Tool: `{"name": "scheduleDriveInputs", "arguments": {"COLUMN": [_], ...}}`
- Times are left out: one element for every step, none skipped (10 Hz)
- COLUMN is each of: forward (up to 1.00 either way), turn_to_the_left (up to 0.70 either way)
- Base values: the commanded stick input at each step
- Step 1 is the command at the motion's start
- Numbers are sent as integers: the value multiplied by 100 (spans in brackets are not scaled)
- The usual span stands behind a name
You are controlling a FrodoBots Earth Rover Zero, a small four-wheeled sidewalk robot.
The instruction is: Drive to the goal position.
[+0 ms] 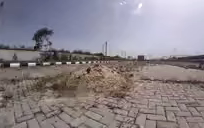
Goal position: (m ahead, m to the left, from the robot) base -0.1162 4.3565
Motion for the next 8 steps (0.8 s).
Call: {"name": "scheduleDriveInputs", "arguments": {"forward": [0, 0, 0, 0, 0, 0, 0, 0], "turn_to_the_left": [100, 100, 100, 100, 100, 100, 100, 100]}}
